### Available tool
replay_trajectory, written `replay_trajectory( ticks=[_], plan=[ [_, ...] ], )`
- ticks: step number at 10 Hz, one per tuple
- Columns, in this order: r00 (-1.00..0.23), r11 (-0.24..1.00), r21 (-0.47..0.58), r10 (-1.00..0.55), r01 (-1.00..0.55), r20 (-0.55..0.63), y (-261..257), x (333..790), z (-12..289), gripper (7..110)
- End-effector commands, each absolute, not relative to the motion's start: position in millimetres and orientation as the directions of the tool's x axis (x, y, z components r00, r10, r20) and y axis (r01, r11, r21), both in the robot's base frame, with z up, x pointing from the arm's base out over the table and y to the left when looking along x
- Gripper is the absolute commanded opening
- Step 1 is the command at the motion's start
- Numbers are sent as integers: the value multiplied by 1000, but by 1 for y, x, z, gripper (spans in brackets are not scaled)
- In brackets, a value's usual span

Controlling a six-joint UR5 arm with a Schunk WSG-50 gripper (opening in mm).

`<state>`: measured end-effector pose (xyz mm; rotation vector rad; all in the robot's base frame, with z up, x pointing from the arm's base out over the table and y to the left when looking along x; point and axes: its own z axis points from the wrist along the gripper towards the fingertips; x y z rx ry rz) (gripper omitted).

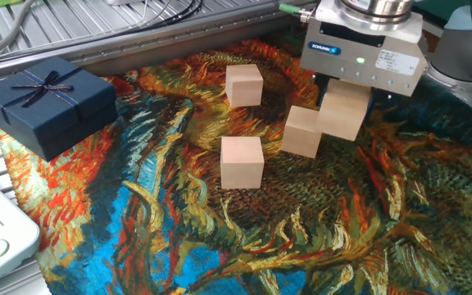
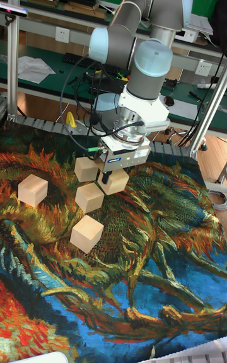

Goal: Stack the blocks in a vertical line of five

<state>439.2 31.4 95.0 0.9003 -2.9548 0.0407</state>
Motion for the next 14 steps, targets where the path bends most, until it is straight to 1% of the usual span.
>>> replay_trajectory(
  ticks=[1, 3, 4, 5, 7, 9, 11, 12, 14],
  plan=[
    [-815, 816, 38, -578, -577, 40, 43, 437, 96, 7],
    [-818, 820, 39, -572, -571, 60, 43, 435, 97, 7],
    [-812, 813, 56, -582, -579, 53, 48, 434, 97, 7],
    [-796, 797, 49, -604, -602, 46, 47, 436, 97, 7],
    [-761, 760, 52, -648, -647, 4, 53, 443, 97, 7],
    [-743, 738, 96, -669, -668, -24, 66, 441, 98, 7],
    [-808, 805, 93, -589, -587, -1, 63, 439, 98, 7],
    [-822, 818, 102, -569, -566, -5, 66, 439, 98, 7],
    [-770, 767, 74, -637, -637, -20, 57, 448, 98, 7]
  ],
)
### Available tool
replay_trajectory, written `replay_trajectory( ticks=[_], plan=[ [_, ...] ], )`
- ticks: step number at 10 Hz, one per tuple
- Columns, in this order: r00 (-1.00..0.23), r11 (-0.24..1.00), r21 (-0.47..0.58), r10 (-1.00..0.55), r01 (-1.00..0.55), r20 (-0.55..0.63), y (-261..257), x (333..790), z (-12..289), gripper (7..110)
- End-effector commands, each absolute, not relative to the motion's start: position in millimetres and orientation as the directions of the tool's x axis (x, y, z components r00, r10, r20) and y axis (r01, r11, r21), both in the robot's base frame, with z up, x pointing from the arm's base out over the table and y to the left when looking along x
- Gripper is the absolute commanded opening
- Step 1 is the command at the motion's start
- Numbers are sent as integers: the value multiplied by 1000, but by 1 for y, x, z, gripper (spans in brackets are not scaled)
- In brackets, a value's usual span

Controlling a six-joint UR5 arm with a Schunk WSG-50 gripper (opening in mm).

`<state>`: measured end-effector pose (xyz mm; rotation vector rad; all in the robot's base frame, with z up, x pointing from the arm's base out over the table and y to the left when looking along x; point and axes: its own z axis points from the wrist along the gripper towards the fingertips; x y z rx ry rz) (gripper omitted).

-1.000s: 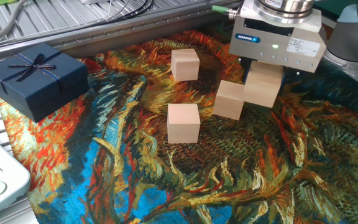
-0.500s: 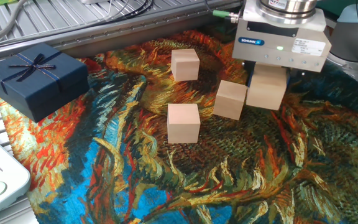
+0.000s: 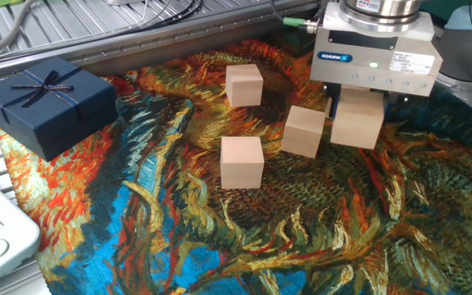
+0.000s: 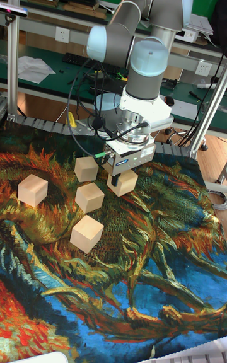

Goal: Stack the blocks in a vertical line of five

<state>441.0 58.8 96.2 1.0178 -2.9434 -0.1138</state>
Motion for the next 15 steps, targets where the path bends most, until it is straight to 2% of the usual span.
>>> replay_trajectory(
  ticks=[1, 2, 4, 6, 10, 12, 15],
  plan=[
    [-768, 766, 64, -640, -639, -22, 45, 456, 100, 7],
    [-769, 769, 25, -639, -638, 15, 20, 460, 105, 7],
    [-769, 770, 28, -638, -638, 30, -9, 464, 112, 7],
    [-801, 797, 85, -598, -598, -30, -18, 466, 101, 7],
    [-860, 857, 67, -510, -511, -24, -45, 468, 80, 7],
    [-860, 853, 121, -509, -507, -14, -29, 456, 83, 7],
    [-876, 867, 136, -483, -479, -2, -16, 445, 84, 7]
  ],
)
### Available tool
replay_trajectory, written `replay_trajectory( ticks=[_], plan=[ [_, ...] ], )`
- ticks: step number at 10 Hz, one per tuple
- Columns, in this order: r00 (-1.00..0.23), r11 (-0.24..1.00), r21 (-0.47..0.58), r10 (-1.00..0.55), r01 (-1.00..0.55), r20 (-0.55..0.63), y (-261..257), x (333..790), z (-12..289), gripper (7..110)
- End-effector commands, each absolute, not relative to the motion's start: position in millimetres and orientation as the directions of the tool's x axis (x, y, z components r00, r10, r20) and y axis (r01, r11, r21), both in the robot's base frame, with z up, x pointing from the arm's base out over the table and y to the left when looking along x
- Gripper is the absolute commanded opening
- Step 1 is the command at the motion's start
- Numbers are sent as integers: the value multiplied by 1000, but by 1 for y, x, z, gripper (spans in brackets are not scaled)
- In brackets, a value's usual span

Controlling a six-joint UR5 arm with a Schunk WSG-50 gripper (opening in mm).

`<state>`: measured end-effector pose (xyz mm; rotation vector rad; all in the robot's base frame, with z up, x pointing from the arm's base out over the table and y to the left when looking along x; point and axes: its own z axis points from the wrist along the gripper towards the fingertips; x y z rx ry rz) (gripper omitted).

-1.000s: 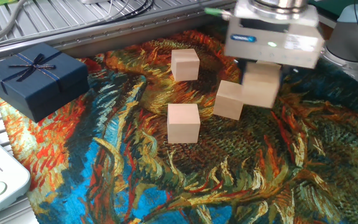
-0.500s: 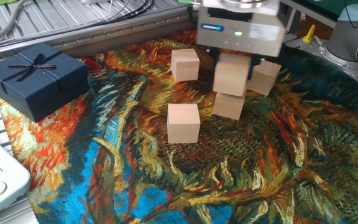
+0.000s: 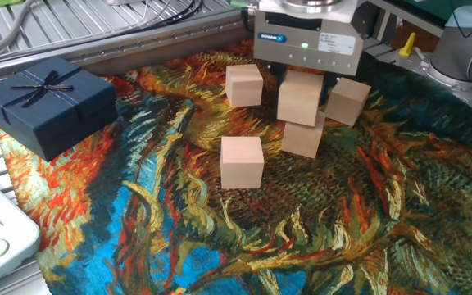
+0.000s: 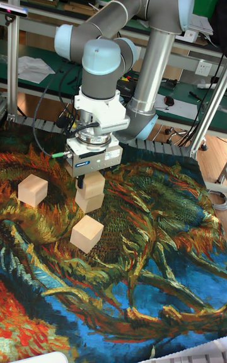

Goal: Stack the blocks in a vertical line of five

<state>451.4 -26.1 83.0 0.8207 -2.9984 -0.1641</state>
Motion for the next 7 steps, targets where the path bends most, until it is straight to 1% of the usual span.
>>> replay_trajectory(
  ticks=[1, 3, 7],
  plan=[
    [-882, 876, 123, -471, -467, 4, -14, 445, 80, 7],
    [-893, 889, 103, -449, -447, 1, -15, 452, 74, 7],
    [-892, 888, 100, -452, -450, -1, -19, 454, 79, 7]
  ],
)
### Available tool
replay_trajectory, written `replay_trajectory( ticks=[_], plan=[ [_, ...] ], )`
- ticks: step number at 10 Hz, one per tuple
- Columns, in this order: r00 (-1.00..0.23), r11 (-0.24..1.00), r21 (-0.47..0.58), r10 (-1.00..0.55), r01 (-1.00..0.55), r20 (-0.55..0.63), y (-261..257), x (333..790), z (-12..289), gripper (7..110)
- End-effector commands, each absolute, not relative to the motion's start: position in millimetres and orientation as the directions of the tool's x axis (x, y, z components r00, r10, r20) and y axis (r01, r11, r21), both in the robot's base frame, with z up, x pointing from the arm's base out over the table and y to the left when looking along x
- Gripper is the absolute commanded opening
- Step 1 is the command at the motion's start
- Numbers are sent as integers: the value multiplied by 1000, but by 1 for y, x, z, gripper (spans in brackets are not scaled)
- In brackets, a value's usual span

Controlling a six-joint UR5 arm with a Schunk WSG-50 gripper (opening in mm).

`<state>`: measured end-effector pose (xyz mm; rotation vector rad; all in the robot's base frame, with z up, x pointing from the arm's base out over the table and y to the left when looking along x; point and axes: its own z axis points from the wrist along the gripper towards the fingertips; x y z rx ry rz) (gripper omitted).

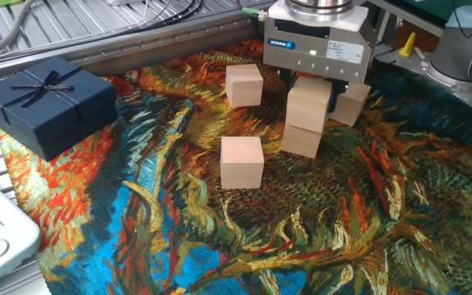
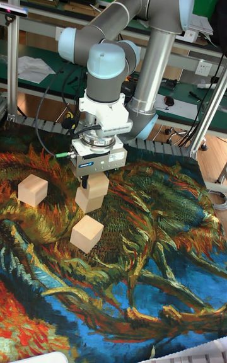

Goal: Stack the blocks in a vertical line of five

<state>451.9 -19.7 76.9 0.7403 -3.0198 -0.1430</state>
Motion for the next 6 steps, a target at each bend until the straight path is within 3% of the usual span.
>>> replay_trajectory(
  ticks=[1, 6],
  plan=[
    [-895, 890, 101, -446, -444, -3, -18, 455, 79, 7],
    [-902, 899, 78, -432, -430, 10, -25, 456, 77, 7]
  ],
)
